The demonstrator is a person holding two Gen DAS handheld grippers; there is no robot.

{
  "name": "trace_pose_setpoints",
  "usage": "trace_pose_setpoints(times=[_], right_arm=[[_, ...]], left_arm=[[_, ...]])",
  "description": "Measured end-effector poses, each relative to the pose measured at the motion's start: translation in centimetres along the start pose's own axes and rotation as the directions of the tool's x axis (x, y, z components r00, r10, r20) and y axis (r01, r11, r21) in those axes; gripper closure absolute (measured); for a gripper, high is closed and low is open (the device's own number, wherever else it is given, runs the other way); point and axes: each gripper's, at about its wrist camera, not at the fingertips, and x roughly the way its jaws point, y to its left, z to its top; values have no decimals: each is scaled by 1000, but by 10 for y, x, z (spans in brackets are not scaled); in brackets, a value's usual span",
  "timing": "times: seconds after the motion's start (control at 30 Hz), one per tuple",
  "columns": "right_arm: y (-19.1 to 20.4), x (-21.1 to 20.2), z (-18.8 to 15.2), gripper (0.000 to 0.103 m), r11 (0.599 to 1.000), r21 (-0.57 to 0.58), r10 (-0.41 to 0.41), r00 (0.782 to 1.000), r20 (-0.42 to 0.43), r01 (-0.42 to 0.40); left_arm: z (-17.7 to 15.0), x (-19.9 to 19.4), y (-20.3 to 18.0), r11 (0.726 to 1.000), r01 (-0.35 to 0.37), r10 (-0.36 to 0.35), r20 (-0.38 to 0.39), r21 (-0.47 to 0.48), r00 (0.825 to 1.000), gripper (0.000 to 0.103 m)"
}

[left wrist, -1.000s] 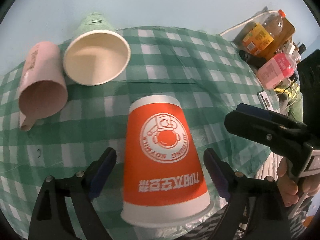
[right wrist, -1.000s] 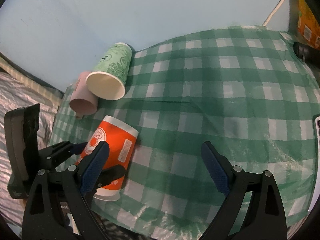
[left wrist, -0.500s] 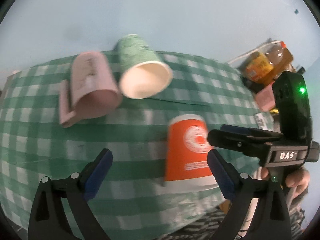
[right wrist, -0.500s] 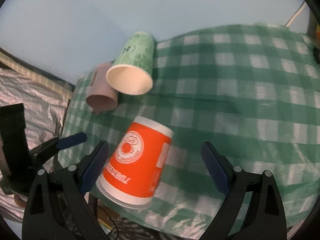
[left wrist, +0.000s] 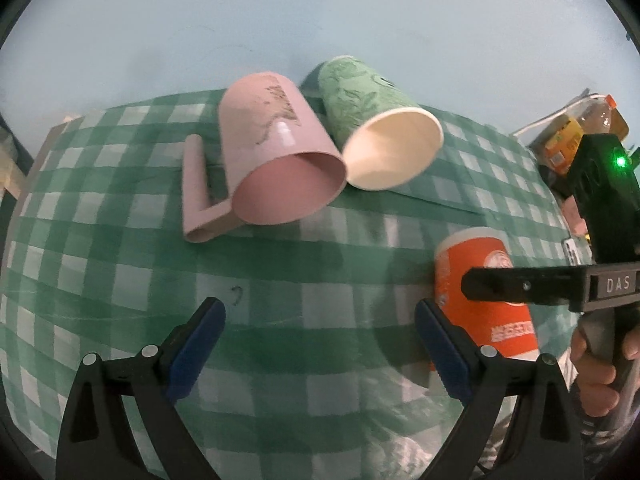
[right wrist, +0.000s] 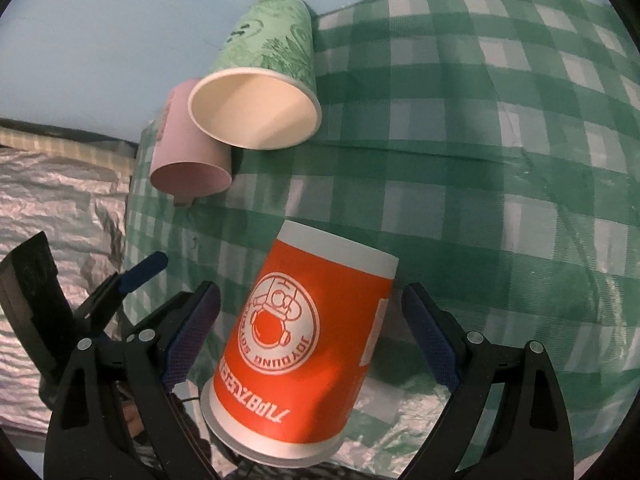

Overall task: Flip cup upside down
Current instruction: 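Lift the orange cup with the right gripper and rotate it rim-down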

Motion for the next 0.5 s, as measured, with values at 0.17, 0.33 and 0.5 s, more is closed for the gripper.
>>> trace_pose_setpoints(times=[0.17, 0.33, 0.5], right_arm=[[-1, 7, 3, 20, 1000, 20, 24, 999, -37, -23], [-3, 10, 5, 29, 999, 32, 33, 998, -52, -32], [-8, 9, 5, 34, 998, 38, 52, 998, -33, -50]], left_arm=[[1, 9, 4, 1000, 4, -4, -2, -9, 1000, 6], [0, 17, 7, 1000, 4, -4, -6, -22, 1000, 6], [-3, 15, 7, 1000, 11, -11, 4, -29, 1000, 6]])
